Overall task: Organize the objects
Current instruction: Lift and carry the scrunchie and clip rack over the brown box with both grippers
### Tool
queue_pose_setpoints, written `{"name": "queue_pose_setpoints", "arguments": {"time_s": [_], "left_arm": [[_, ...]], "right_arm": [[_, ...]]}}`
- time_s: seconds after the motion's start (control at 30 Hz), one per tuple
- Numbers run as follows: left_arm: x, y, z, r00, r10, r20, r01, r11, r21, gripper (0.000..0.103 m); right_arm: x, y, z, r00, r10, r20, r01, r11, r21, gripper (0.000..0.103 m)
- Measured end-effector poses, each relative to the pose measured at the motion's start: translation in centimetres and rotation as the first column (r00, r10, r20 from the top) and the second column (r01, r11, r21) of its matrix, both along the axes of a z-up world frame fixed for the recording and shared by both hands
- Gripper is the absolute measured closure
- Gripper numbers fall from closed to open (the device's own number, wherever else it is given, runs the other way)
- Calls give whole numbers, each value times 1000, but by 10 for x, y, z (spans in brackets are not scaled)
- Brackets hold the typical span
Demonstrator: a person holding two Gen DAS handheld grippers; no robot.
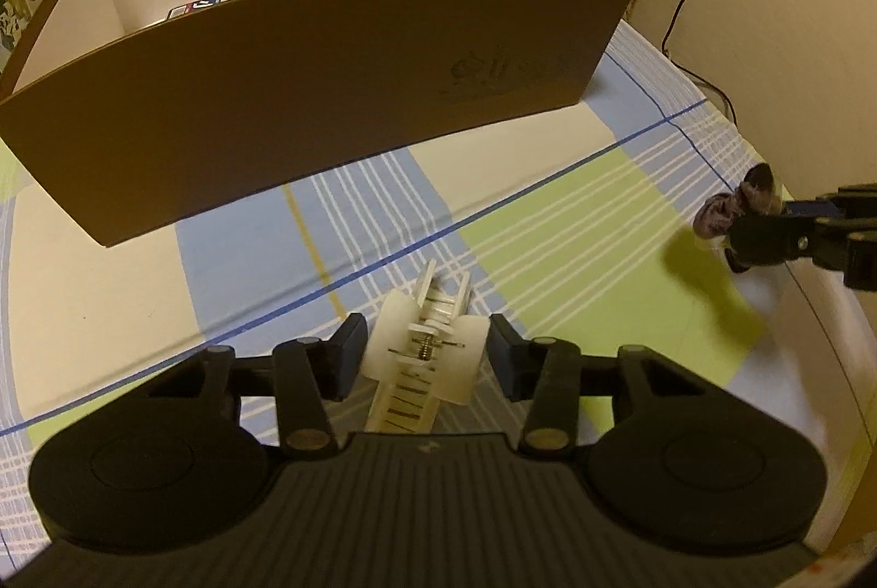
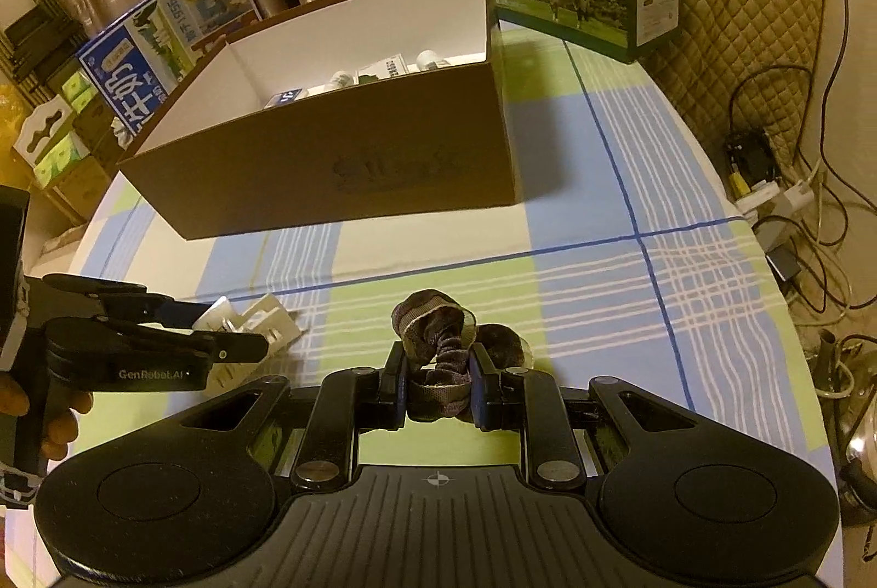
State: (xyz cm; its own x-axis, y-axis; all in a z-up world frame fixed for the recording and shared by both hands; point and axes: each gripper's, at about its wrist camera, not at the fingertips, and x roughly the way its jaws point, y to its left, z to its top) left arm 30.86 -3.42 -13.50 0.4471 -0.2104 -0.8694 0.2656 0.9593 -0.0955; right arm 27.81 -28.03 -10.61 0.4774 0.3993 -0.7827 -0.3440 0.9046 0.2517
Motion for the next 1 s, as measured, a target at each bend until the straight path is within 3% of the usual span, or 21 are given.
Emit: {"name": "queue_pose_setpoints", "arguments": {"time_s": [0.53,1.0], "left_arm": [[-19,19,28,994,102,43,-101,995,-24,61],[-50,55,76,965,234,115,-226,971,-74,61]], "right_arm": [[-1,19,15,996,76,35,-77,997,30,84],[5,35,34,990,128,57,-134,984,120,84]]}}
